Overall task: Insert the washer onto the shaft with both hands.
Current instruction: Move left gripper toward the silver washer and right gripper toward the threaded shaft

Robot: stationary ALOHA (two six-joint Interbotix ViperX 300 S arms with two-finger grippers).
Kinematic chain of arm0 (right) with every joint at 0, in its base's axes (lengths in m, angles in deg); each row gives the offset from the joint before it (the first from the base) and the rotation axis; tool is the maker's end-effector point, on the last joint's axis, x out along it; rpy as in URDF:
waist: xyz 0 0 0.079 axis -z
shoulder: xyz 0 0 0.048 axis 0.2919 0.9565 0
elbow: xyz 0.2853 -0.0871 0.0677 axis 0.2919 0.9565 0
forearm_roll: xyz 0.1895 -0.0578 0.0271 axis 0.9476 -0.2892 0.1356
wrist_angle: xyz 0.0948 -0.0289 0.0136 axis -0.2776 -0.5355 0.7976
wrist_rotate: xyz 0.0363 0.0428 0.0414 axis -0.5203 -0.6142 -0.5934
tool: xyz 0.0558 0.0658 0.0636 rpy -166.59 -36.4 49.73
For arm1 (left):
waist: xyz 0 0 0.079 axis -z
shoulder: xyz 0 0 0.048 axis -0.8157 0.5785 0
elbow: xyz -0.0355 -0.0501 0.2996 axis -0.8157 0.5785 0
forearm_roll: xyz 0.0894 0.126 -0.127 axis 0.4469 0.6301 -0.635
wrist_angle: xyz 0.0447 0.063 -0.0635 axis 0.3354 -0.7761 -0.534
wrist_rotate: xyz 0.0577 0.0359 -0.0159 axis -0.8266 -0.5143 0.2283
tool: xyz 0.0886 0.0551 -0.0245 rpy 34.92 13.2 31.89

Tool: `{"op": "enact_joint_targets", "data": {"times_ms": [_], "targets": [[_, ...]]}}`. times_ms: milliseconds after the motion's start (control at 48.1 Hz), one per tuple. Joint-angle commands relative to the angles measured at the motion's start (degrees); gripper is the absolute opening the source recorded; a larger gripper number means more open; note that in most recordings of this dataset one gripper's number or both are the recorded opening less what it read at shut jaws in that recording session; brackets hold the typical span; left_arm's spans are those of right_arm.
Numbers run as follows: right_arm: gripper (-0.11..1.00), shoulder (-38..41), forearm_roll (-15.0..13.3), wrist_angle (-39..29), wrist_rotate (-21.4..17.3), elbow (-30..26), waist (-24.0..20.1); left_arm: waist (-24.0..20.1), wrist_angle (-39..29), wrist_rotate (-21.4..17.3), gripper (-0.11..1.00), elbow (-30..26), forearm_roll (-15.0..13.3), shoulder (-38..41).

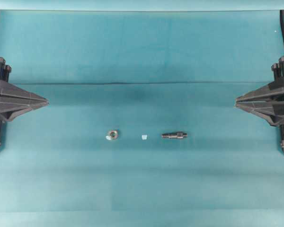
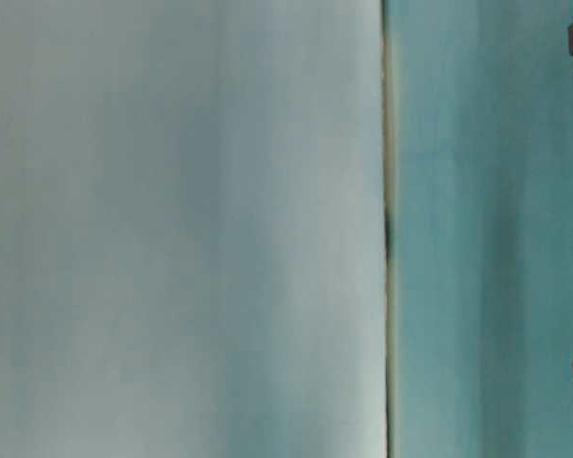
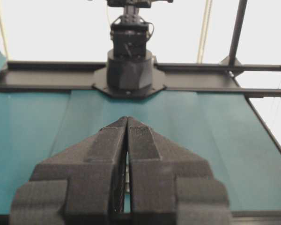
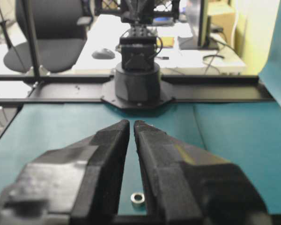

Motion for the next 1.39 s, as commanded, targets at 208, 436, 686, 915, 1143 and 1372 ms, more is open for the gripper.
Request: {"op": "enact_joint_targets", "data": {"times_ms": [208, 436, 686, 915, 1143, 1372], "targets": [[-0.09, 2.7, 2.6, -6.2, -1.3, -3.4, 0.4, 0.4, -9.5, 1.1, 0.02, -8.3, 0.8, 6.6], [-0.10, 8.3, 2.6, -15.0, -1.4, -7.9, 0.4, 0.5, -17.2, 1.5, 0.02, -13.9, 0.8, 13.6], [-0.10, 16.3, 2.6, -24.3, -1.7, -13.0, 0.4, 1.8, -27.3, 1.5, 0.02, -21.4, 0.8, 22.7], [-0.10, 24.2, 2.6, -31.6, -1.6, -17.6, 0.4, 2.0, -35.3, 1.5, 0.02, -26.7, 0.9, 30.8], [-0.10, 32.1, 2.5, -41.0, -1.3, -22.9, 0.4, 2.0, -41.6, 1.5, 0.02, -30.9, 0.8, 37.3], [-0.10, 38.1, 1.8, -46.3, -1.0, -27.1, 0.4, 2.0, -46.0, 1.3, 0.02, -33.7, 0.9, 43.8]]}}
